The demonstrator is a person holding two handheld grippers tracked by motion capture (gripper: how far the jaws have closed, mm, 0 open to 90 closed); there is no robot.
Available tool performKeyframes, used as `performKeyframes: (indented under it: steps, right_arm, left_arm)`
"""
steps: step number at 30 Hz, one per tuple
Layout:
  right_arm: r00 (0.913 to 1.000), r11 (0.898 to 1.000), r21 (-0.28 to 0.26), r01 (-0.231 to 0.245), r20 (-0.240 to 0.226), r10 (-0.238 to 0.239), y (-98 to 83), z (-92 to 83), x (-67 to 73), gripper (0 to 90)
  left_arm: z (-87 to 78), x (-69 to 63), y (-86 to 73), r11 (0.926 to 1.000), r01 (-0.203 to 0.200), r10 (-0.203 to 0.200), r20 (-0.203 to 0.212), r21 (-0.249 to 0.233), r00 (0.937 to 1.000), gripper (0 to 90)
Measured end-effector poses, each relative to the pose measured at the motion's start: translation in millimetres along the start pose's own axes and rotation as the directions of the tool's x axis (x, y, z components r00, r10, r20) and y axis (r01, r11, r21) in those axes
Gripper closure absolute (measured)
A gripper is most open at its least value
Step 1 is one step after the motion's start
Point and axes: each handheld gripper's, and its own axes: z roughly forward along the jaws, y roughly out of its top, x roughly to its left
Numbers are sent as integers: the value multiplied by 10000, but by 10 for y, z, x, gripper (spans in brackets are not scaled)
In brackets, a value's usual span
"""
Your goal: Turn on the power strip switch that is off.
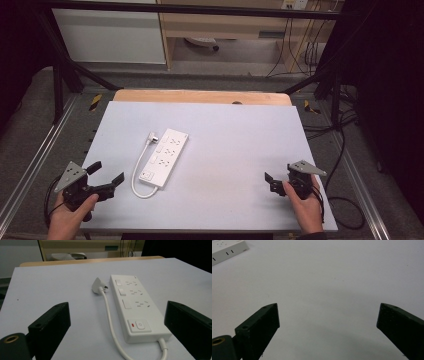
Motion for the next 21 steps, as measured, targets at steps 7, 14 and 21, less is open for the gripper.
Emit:
performKeyframes:
  steps: [7,14,21]
  right_arm:
    - [10000,10000,-63,39,-51,-40,10,-11,-1,39]
    - [9999,9999,-101,116,-35,-116,14,-9,9,36]
    - [9998,9998,-92,163,-59,-164,21,-6,29,34]
  left_arm:
    - [-7,1,1,10000,29,-28,107,-66,9999,67]
    - [-19,4,26,9993,124,-113,308,-340,9995,63]
    - [-22,-7,49,9990,23,-5,390,-455,9992,63]
